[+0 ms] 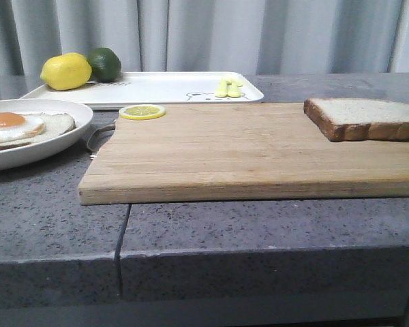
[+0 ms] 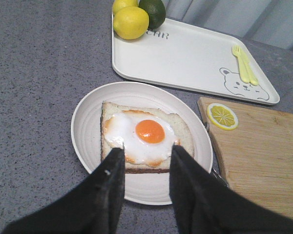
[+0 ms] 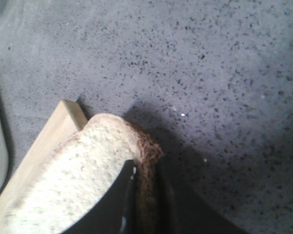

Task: Place bread and move sandwich to tray
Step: 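Close the right gripper on the bread slice edge and lift it, then carry the bread slice with the right gripper over the egg toast plate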

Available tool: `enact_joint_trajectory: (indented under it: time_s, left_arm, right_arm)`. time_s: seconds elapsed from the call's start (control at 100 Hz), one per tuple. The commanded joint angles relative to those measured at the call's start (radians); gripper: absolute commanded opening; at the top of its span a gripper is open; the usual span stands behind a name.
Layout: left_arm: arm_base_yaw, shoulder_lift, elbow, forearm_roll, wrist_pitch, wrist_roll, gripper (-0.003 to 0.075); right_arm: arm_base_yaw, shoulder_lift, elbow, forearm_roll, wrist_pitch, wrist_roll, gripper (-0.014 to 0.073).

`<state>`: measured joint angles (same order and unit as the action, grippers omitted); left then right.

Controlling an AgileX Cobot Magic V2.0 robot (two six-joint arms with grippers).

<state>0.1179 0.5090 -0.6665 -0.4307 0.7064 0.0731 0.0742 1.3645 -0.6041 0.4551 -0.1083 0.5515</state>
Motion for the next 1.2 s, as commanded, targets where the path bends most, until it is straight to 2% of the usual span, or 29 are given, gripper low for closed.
enact_joint_trajectory:
  time_s: [0.0,0.25,0.37,0.51,0.6,0.7,0.88,1.19]
  left_arm:
    - [-0.007,0.012,-0.035,-0.025,-0.071,-0.005,0.0211]
    - [-0.007,0.012,-0.035,-0.025,-0.071,-0.005,0.0211]
    - [-0.007,0.012,-0.035,-0.025,-0.071,-0.005,0.0211]
    - [-0.007,0.012,-0.035,-0.025,-0.071,-0.005,0.0211]
    - [-0.007,0.012,-0.035,-0.025,-0.071,-0.005,0.0211]
    - [-0.007,0.012,-0.035,-0.025,-0.071,-0.005,0.0211]
    - [-0.007,0.012,-0.035,-0.025,-0.071,-0.005,0.0211]
    - [-0.007,0.012,-0.035,-0.025,-0.071,-0.005,0.0211]
  right_arm:
    - [0.001,-0.054,-0.026,-0.008,-0.061,-0.004,-0.0063]
    - [0.003,-0.176,-0.033,-0.026,-0.052,-0.006,-0.0060]
    - [0.037,-0.251,-0.070,-0.027,-0.045,-0.006,-0.0060]
    - [0.143,-0.295,-0.162,-0.027,-0.057,-0.006,-0.0060]
    - [0.245,-0.285,-0.221,-0.027,-0.124,-0.006,-0.0060]
    - [0.366,-0.240,-0.275,-0.001,-0.230,-0.006,-0.0060]
    - [0.527,-0.077,-0.386,0.051,-0.280,-0.008,-0.0060]
    - [0.703,0.210,-0.541,0.182,-0.350,-0.042,-0.0060]
